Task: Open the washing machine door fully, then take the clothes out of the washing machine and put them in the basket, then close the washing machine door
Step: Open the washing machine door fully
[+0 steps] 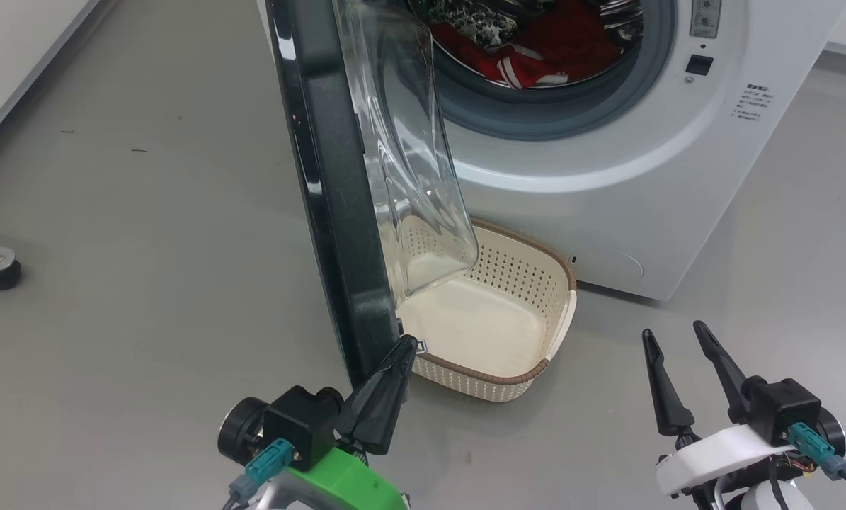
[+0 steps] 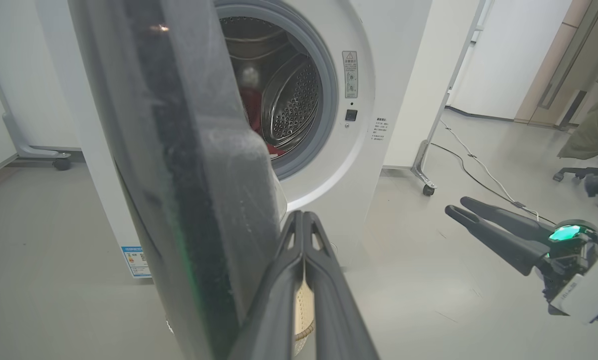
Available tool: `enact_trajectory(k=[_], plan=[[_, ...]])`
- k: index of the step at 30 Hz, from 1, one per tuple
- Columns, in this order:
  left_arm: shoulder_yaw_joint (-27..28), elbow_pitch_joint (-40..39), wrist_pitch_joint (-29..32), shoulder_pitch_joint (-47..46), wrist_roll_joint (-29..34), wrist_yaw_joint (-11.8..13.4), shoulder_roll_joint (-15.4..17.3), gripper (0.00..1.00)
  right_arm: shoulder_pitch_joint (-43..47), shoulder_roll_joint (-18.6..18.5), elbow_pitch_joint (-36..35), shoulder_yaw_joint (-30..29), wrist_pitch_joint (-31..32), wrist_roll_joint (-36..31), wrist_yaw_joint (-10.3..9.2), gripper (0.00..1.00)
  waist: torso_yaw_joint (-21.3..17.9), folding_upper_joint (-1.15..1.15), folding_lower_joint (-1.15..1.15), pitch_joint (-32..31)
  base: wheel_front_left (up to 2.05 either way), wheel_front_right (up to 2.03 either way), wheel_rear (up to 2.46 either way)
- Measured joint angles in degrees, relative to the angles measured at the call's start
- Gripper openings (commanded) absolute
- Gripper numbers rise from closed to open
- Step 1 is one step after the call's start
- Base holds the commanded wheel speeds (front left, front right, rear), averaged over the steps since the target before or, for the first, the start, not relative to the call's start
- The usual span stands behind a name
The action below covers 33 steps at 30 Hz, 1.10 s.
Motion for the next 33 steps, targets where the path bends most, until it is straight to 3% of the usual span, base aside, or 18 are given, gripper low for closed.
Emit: enact_trajectory(k=[16, 33], plan=[[1.09, 2.44, -0.21, 0.00, -0.07, 2.01, -0.25, 0.00, 0.00, 0.44, 0.03, -1.38, 0.00, -0.25, 0.45, 1.00, 0.46, 0.00, 0.00, 0.02, 0.00, 0.00, 0.00], [2.23, 3.99, -0.86, 0.95, -0.08, 3.59, -1.00, 0.00, 0.02, 0.48, 0.01, -3.16, 0.00, -0.35, 0.49, 1.00, 4.05, 0.00, 0.00, -0.04, 0.00, 0.00, 0.00]])
